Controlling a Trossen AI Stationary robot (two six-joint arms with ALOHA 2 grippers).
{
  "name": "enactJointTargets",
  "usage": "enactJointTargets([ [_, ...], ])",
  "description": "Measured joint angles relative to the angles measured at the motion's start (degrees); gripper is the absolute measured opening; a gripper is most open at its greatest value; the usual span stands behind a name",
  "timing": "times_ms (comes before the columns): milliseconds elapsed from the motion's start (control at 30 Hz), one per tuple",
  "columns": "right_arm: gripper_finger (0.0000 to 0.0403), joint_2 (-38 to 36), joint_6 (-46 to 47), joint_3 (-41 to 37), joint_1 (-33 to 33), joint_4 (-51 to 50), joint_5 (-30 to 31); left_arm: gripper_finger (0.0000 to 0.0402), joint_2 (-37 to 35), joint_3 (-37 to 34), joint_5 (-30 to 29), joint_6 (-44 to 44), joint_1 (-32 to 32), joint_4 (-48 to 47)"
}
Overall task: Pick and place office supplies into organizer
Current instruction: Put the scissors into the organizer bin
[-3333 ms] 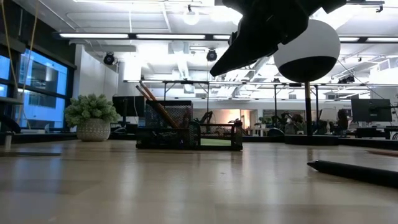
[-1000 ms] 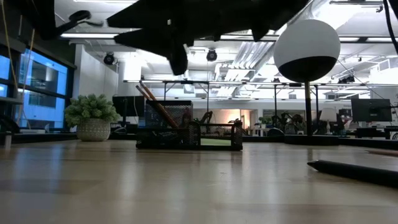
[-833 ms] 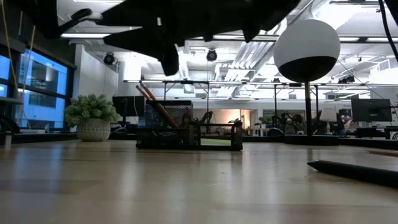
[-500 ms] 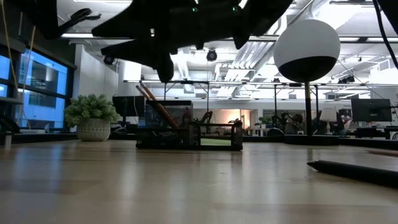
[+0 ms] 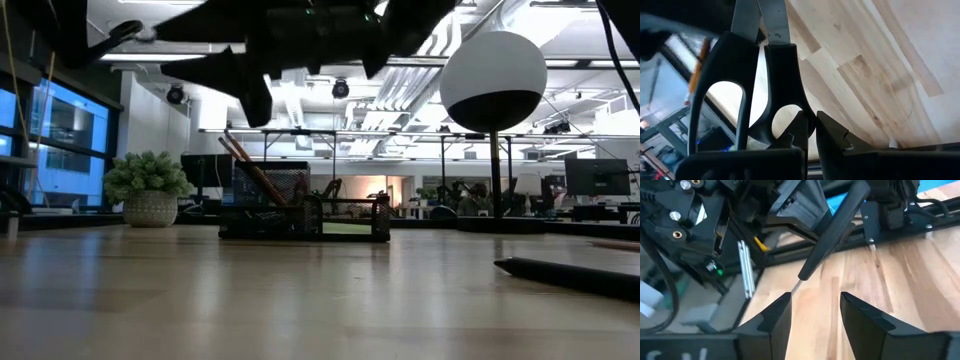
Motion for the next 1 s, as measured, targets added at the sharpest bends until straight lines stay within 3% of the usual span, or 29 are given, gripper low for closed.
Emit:
enactJointTargets([
  [300, 0.0151, -0.11, -8.03, 11.26, 2.83, -21.44, 5.66, 0.0005, 0.14, -0.87, 1.42, -0.49, -0.02, -0.2],
  [433, 0.0146, -0.11, -8.46, 11.97, 4.33, -21.95, 6.63, 0.0005, 0.14, -0.87, 1.23, -0.89, 0.0, -0.05],
  [600, 0.0146, 0.13, -8.66, 11.97, 5.66, -24.94, 14.31, 0.0005, 0.14, -0.87, 1.16, -0.88, -0.02, 0.66],
  [1000, 0.0169, 1.39, -7.74, 11.89, 5.58, -22.3, 11.5, 0.0005, 0.14, -0.87, -1.94, -0.02, -0.02, 2.61],
])
